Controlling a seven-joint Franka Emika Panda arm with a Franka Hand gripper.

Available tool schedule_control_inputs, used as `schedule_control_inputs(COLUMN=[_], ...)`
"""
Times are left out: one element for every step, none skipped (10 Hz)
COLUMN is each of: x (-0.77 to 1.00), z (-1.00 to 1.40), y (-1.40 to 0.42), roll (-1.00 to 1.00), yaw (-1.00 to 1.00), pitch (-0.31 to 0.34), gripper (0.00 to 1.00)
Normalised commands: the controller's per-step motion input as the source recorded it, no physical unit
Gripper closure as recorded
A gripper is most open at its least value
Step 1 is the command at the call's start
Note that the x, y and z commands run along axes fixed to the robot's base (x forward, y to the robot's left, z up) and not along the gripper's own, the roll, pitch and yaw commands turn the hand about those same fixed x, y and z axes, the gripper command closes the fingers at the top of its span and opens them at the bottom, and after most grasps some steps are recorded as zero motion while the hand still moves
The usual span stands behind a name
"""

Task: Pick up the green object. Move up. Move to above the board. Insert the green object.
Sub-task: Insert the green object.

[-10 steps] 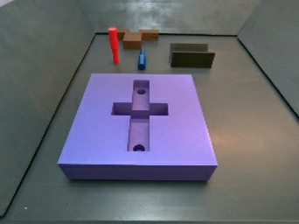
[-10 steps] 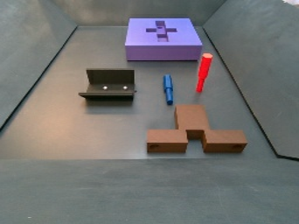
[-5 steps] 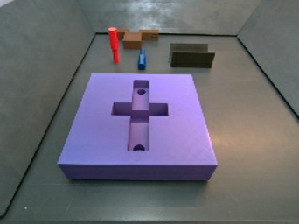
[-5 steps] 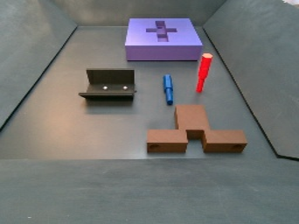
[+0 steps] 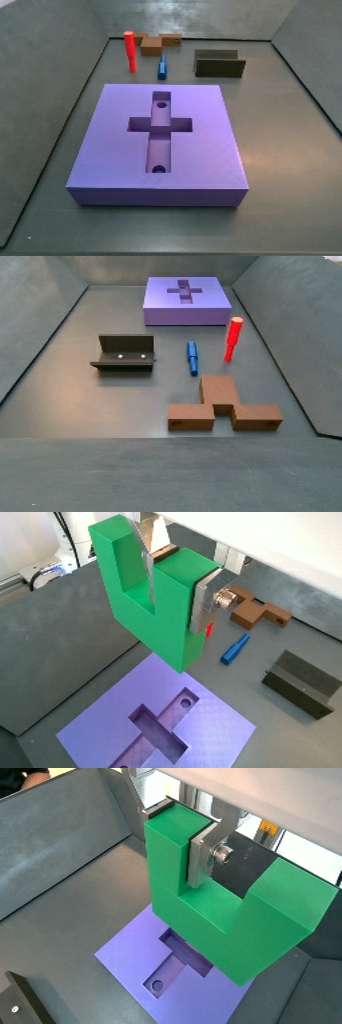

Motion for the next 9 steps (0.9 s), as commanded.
schedule_control_inputs(x=[0.0,0.0,0.01,0.17,0.22,0.45,0.61,0.38,0.05], z=[0.0,0.0,-0.04,-0.29,-0.48,-0.6,-0.66,-0.67,-0.6], y=[-0.04,-0.03,-0.22,-0.13,-0.25,-0.45,-0.44,-0.15,-0.09], roll=[0.0,0.0,0.0,-0.07,-0.13,-0.11,-0.08,-0.11,-0.22], yaw=[0.0,0.0,0.0,-0.03,0.0,0.0,0.0,0.15,0.39], pitch=[0.0,0.0,0.0,0.0,0.0,0.01,0.099,0.114,0.046], gripper=[1.0,1.0,1.0,1.0,1.0,1.0,1.0,1.0,1.0])
